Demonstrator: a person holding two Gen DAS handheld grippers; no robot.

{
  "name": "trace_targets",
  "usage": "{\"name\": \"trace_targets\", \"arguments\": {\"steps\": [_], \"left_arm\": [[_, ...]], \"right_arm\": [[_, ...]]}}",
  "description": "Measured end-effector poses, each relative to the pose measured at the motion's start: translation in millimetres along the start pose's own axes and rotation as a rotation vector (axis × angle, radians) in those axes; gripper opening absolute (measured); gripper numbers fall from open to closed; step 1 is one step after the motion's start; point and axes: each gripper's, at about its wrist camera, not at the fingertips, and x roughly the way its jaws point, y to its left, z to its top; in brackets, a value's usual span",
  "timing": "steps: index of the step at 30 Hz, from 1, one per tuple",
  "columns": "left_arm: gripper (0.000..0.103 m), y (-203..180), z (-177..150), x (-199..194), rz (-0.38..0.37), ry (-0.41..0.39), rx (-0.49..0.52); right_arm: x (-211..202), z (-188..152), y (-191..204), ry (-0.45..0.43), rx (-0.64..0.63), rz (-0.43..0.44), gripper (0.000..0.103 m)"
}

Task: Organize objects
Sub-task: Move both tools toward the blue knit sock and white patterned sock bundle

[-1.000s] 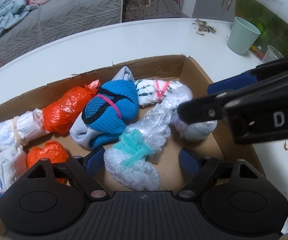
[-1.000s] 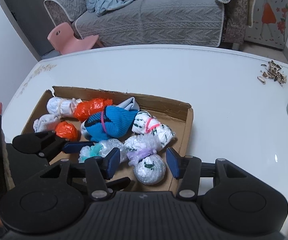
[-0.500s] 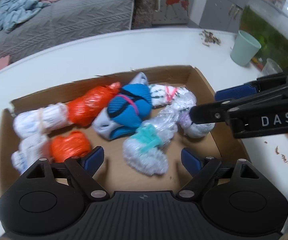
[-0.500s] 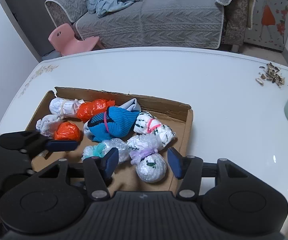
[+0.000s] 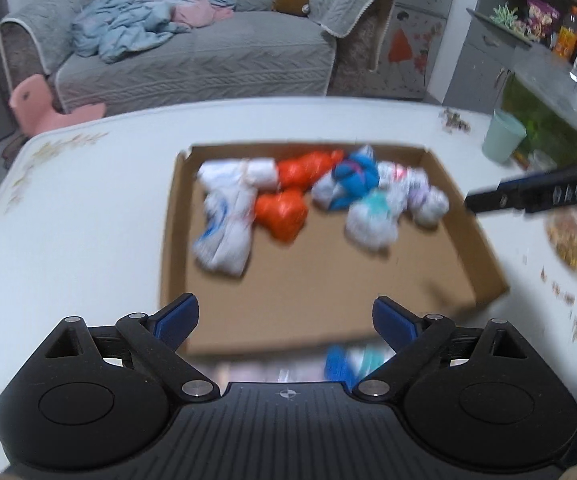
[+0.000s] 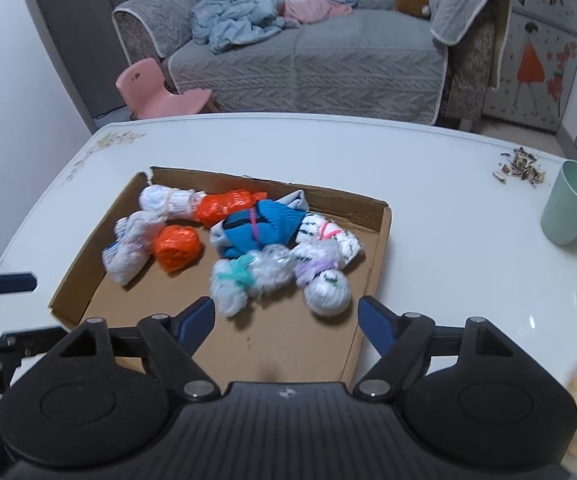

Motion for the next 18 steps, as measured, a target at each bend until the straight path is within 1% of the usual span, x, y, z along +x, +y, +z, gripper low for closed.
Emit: {"name": "trace_targets", "arguments": {"steps": [2, 5, 7, 10, 15, 18], "left_arm": [[0.096, -1.0, -16.6, -6.6, 0.006, 0.015, -0.022], [0.096, -0.9, -41.5, -15.7, -0.002, 0.028, -0.067], [0.096, -5.0, -56.3, -20.0, -0.004, 0.041, -0.074], [0.096, -11.8, -73.9, -24.9, -0.014, 0.055, -0.073], [0.096, -19.4, -90.8, -33.0, -0.03, 0.059, -0.067], [0.097, -19.6, -101.3, -38.7, -0.021, 0.049, -0.064]], "right_arm": [[-8.6, -10.7, 5.6, -0.004, 0.011, 0.004, 0.077], [-22.6, -29.8, 18.8, -0.014, 0.0, 0.001, 0.084], [-30.6, -44.2, 28.2, -0.014, -0.018, 0.005, 0.088], [-39.1, -63.5, 38.7, 0.0, -0.04, 0.001, 0.089], [-53.2, -91.2, 51.5, 0.017, -0.041, 0.008, 0.089], [-63.0, -110.2, 56.5, 0.019, -0.03, 0.016, 0.093]]}}
